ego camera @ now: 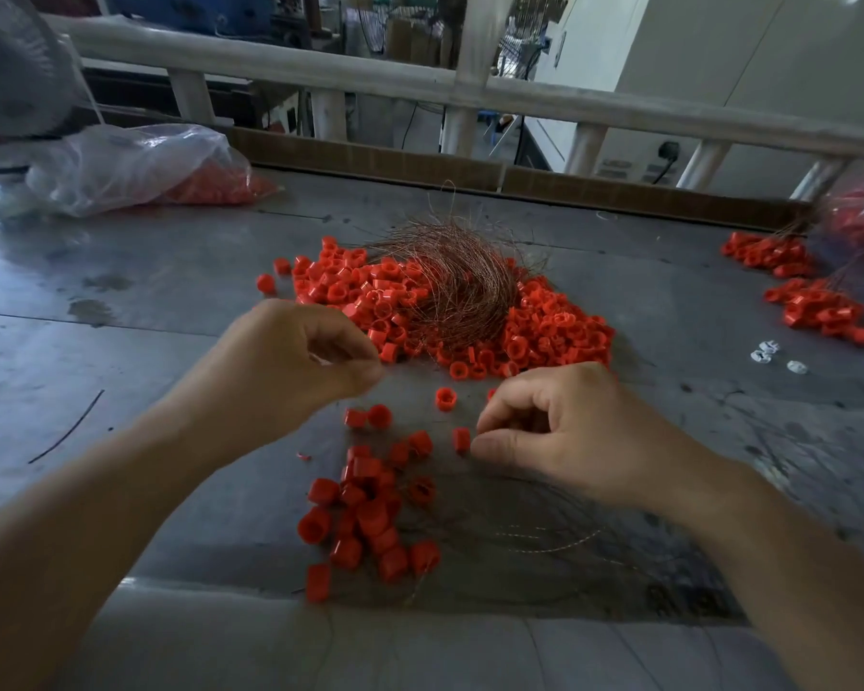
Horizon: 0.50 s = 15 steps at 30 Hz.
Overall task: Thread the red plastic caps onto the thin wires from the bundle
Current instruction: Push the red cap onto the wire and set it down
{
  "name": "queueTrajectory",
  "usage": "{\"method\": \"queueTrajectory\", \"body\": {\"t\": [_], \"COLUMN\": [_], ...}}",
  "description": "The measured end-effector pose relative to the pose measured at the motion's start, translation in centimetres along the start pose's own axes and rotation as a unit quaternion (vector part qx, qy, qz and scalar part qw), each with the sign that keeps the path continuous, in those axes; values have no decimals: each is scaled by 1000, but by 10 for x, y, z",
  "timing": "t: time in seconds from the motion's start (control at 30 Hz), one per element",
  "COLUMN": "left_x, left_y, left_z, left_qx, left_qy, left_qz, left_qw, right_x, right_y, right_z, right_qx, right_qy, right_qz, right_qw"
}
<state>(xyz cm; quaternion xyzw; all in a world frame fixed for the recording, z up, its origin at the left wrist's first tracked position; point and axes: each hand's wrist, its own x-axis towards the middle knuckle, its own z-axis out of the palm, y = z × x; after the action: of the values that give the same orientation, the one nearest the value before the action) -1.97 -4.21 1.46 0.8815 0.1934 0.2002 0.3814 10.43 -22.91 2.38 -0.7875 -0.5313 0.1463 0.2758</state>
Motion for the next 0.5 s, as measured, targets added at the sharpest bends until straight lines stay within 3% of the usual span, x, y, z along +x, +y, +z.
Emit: {"method": "queueTrajectory", "body": {"t": [0.17,0.5], "left_x": [13,23], "left_y": [-18,-25], "left_z": [1,17], "left_qx": [118,175], "left_qy": [110,81], "left_qz": [-25,-44], "left_qw": [987,980], "right_x": [0,2], "right_y": [1,2], "right_z": [-4,-5], "right_qx": [35,26], "right_qy": [40,100], "right_qz": [-7,-2], "right_qw": [999,995]}}
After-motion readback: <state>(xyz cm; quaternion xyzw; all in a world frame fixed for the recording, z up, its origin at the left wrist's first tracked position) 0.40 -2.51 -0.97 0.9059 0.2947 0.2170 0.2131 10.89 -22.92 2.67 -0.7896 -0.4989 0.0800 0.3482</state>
